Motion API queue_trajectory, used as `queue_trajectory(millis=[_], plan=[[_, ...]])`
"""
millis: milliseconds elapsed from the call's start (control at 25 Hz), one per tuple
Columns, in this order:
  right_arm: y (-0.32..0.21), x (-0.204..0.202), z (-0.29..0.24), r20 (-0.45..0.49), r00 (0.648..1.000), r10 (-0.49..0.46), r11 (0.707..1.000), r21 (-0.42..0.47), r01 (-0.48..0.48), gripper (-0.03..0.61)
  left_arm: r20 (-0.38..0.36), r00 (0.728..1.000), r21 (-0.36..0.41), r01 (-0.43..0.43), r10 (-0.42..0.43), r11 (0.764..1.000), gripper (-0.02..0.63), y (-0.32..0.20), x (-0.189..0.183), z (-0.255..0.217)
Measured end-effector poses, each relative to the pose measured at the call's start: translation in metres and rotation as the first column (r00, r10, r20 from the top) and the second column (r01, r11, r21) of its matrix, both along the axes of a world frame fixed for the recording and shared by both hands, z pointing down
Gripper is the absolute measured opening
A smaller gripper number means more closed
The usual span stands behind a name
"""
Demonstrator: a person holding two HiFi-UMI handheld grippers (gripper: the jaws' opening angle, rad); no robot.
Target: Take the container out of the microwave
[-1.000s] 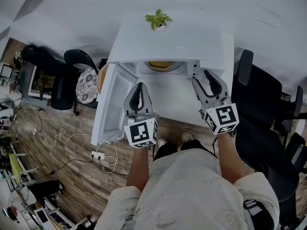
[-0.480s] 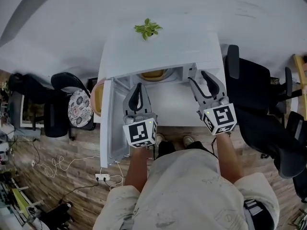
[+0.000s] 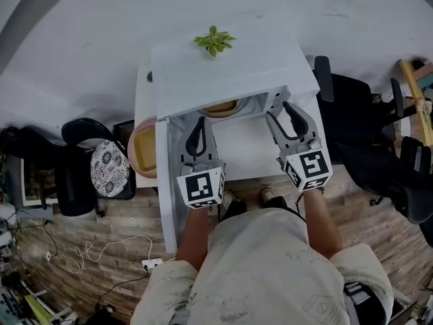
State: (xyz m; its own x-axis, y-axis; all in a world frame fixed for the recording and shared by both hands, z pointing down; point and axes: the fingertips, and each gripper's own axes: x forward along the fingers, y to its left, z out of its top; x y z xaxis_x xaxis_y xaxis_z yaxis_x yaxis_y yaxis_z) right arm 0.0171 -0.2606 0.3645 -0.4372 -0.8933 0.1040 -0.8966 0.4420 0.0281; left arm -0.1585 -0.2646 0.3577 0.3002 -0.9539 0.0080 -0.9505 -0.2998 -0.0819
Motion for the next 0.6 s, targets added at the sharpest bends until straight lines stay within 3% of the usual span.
queue_trajectory(millis=[600], plan=[[-0.007, -0.042, 0.005, -0.011, 1.000, 0.003, 1.000, -0.008, -0.003, 0.192, -0.026, 1.000, -0.033, -0.009, 0.008, 0.999, 0.008, -0.003, -0.028, 0.018]])
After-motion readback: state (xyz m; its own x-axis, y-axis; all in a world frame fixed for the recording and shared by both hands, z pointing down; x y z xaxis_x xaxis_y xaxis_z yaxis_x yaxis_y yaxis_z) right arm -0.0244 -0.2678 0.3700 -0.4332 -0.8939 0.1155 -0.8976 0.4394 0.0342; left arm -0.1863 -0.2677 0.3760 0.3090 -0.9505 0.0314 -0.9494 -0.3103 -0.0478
